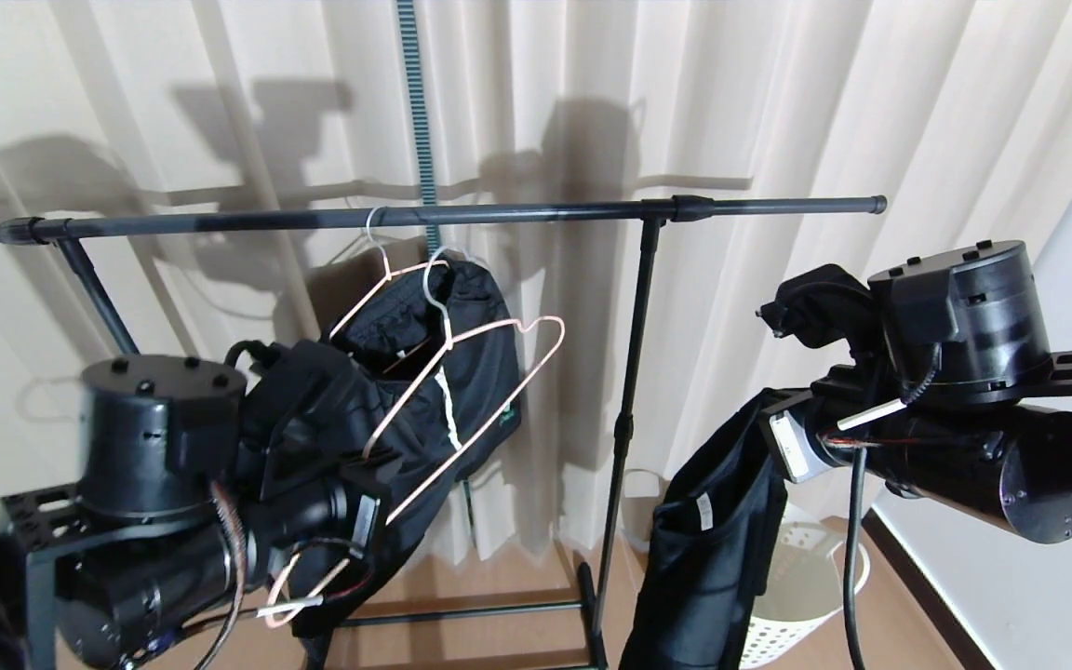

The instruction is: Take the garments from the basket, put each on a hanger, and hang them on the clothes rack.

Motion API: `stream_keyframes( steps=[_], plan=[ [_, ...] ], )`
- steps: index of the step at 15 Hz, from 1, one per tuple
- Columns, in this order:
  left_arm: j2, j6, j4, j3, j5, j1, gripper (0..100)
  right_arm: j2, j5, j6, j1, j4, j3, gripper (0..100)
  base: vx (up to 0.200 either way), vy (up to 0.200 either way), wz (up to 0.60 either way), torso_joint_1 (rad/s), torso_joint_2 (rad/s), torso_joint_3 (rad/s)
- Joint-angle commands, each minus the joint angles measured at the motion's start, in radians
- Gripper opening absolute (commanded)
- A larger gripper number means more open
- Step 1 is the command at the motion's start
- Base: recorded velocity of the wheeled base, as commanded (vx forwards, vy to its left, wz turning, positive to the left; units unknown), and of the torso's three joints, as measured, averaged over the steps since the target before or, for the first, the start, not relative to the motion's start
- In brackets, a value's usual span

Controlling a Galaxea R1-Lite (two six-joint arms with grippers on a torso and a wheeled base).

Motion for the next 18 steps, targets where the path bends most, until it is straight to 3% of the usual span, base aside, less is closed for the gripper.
stream_keyframes(
  steps=[1,5,10,18],
  plan=[
    [-0.115,0.006,-0.108,0.191,-0.051,0.005,0,-0.002,-0.011,-0.035,0.02,-0.001,-0.018,0,0.0,0.0,0.0,0.0,0.0,0.0],
    [-0.106,0.014,-0.344,0.392,-0.174,0.035,0,0.018,-0.051,-0.093,0.039,-0.001,-0.049,0,0.0,0.0,0.0,0.0,0.0,0.0],
    [-0.115,0.072,-0.453,0.541,-0.306,0.062,0,0.099,-0.05,-0.155,0.036,-0.004,-0.11,0,0.0,0.0,0.0,0.0,0.0,0.0],
    [-0.12,0.106,-0.493,0.55,-0.4,0.011,0,0.179,-0.077,-0.153,0.036,-0.012,-0.198,0,0.0,0.0,0.0,0.0,0.0,0.0]
  ],
)
